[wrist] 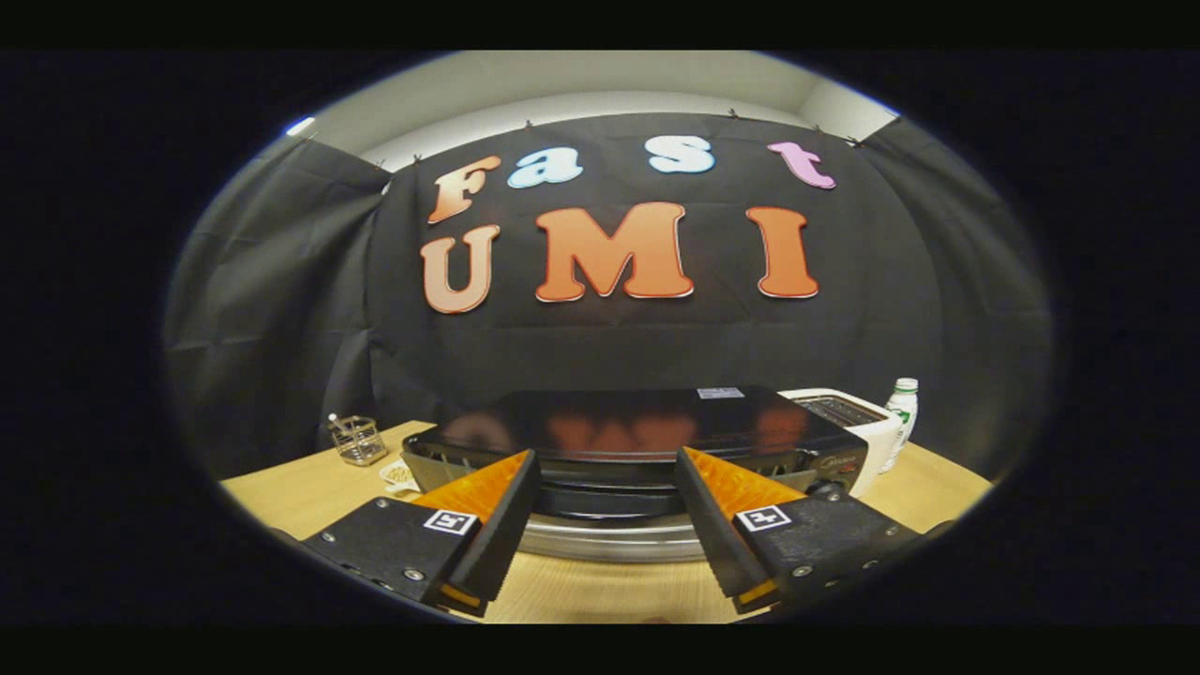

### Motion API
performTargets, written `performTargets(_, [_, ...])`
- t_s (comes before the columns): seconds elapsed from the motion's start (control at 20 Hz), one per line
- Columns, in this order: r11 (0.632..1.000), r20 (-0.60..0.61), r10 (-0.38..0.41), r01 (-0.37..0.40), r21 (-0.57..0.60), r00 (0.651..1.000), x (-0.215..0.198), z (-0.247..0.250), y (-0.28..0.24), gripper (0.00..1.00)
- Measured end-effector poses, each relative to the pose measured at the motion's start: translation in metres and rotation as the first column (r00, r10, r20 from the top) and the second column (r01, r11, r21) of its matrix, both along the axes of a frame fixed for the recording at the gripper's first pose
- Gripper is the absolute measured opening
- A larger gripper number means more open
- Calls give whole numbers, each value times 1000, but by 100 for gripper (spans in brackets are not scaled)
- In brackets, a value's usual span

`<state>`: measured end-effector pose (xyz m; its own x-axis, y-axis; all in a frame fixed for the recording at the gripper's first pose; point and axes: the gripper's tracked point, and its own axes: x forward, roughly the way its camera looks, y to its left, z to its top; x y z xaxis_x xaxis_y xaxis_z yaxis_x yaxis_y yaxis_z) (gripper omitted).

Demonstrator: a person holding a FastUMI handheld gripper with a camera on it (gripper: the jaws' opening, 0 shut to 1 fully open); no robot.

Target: Open the toaster oven, put the food inside, and close the toaster oven door.

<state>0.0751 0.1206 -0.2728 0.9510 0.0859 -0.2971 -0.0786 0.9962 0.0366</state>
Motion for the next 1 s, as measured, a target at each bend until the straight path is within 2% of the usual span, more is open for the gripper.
performTargets(0.25, [996,-137,87,-91,-24,987,-66,-19,6,85])
performTargets(0.35, [993,-234,116,-119,3,965,-95,-35,7,85])
performTargets(0.45, [990,-343,138,-124,61,929,-115,-56,10,85])
performTargets(0.55, [986,-464,150,-98,134,873,-135,-79,10,85])
performTargets(0.75, [976,-638,123,22,214,760,-154,-119,2,84])
performTargets(0.8, [976,-641,113,36,215,759,-150,-123,0,82])
performTargets(0.9, [973,-631,97,59,222,770,-147,-120,-6,72])
performTargets(1.0, [970,-646,100,70,232,757,-151,-118,-11,72])
